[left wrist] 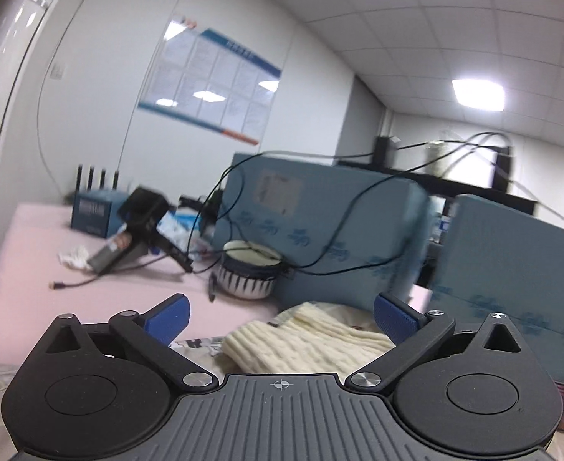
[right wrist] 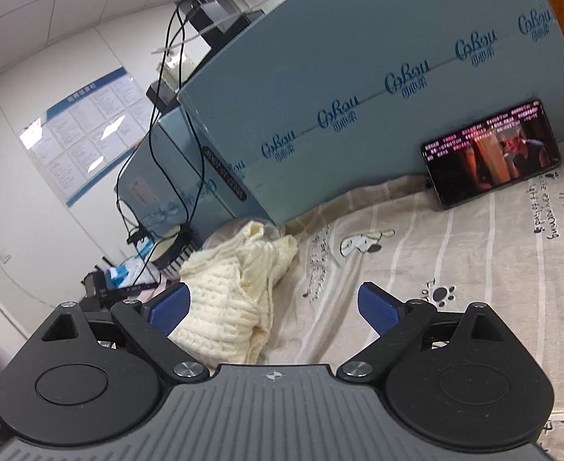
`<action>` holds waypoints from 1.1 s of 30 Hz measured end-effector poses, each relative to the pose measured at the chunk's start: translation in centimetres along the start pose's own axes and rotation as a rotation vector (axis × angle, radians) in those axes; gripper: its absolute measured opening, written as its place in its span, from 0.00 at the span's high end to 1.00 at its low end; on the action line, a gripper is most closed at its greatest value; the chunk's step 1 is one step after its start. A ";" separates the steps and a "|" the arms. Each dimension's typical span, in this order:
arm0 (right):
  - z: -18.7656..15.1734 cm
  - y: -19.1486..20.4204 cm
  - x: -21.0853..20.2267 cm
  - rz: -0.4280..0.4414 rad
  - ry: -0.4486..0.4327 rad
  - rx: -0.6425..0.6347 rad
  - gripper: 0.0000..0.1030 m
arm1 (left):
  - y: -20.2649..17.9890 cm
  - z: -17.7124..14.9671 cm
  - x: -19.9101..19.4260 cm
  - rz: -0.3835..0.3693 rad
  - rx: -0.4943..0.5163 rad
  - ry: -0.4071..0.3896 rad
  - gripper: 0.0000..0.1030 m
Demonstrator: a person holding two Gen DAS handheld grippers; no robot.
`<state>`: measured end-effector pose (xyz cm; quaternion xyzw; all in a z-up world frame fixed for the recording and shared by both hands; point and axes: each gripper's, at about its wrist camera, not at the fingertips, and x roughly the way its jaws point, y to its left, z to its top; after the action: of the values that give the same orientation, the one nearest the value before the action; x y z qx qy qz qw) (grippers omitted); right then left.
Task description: Fold clothes
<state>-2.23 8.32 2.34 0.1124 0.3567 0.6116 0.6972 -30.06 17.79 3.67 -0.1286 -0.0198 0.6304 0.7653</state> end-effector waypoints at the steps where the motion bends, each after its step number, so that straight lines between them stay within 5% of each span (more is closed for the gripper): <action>1: -0.1 -0.3 0.0 -0.002 0.011 -0.001 0.07 | -0.7 0.1 -0.8 -0.004 0.016 -0.003 0.00; 8: -0.5 -1.9 0.1 -0.052 0.056 -0.027 0.03 | -4.1 0.4 -3.7 0.052 0.069 0.023 0.00; 22: -0.2 -0.9 -1.4 -0.009 0.096 -0.068 0.00 | -10.1 0.3 -8.5 0.123 0.308 -0.033 0.00; 33: 0.7 -0.5 -2.7 -0.053 0.102 -0.126 0.00 | -11.5 0.1 -11.2 0.140 0.355 -0.061 0.00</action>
<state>-1.39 5.87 3.58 0.0277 0.3556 0.6190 0.6997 -21.32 4.95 7.78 0.0264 0.0776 0.6794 0.7292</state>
